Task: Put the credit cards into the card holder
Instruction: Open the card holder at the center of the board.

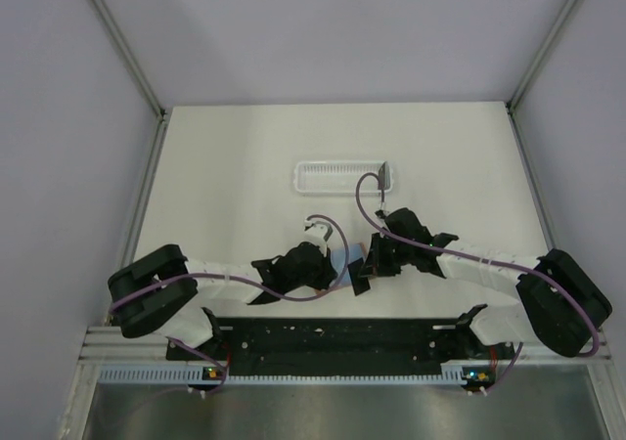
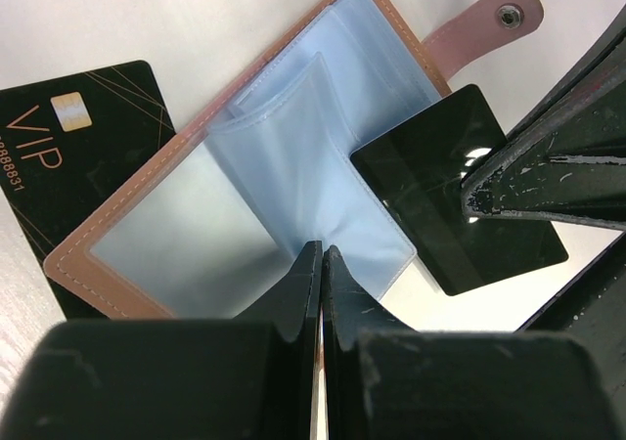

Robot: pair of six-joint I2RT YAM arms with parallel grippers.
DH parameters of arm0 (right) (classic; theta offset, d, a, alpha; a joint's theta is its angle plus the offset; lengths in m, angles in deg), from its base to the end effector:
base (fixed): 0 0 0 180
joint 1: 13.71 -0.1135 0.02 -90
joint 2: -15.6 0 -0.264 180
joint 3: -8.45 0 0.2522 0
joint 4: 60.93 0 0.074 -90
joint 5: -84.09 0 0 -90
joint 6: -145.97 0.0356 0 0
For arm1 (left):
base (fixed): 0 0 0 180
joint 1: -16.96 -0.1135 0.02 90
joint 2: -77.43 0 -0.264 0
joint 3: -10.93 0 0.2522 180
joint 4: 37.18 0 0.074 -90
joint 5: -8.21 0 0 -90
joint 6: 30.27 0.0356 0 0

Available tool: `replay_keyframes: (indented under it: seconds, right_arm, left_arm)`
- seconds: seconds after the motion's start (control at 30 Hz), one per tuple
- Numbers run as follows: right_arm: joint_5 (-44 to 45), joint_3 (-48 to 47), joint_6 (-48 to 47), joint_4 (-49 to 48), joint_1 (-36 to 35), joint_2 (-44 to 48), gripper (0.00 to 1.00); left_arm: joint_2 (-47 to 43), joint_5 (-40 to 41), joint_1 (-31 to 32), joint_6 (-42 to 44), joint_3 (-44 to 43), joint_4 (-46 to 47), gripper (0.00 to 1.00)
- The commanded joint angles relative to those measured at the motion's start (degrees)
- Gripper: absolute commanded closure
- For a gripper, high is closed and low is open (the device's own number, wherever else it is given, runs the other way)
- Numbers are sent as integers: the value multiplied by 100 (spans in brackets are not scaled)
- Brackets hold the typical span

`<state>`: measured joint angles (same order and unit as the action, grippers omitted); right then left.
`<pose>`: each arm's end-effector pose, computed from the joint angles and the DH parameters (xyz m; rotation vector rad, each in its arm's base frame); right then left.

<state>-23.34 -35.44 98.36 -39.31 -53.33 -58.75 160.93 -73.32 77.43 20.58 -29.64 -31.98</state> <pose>0.1723 0.1565 0.1547 -0.0766 2.6909 0.9169 0.1333 -0.2246 0.1372 0.3489 2.3124 -0.7643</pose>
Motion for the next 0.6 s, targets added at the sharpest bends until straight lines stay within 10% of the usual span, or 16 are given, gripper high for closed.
replay_keyframes:
  seconds: [0.0,0.57]
  right_arm:
    - [337,-125,-135,260,-11,52,100]
    - [293,-116,-144,286,-2,17,100]
  left_arm:
    - [-132,190,9,13,202,-578,100]
    - [-737,278,9,-224,360,-1068,100]
